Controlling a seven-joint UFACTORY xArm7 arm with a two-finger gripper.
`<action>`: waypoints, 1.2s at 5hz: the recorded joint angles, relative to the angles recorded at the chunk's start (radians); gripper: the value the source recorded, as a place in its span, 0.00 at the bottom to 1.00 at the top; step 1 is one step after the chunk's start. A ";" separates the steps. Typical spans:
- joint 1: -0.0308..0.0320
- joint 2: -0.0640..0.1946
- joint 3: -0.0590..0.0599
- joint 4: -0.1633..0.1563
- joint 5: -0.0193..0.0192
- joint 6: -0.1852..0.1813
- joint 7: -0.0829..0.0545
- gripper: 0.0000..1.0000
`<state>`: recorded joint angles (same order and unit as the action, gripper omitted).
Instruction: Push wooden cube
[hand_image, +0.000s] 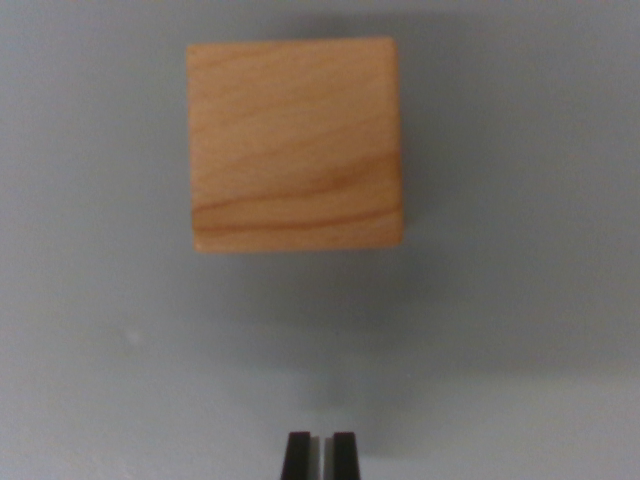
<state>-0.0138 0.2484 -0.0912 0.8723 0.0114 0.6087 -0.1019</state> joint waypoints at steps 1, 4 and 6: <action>0.0001 0.004 -0.001 -0.011 0.0007 -0.014 -0.002 0.00; 0.0001 0.007 -0.001 -0.017 0.0011 -0.022 -0.003 0.00; 0.0001 0.008 -0.002 -0.019 0.0012 -0.025 -0.004 0.00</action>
<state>-0.0136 0.2560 -0.0928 0.8530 0.0126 0.5840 -0.1058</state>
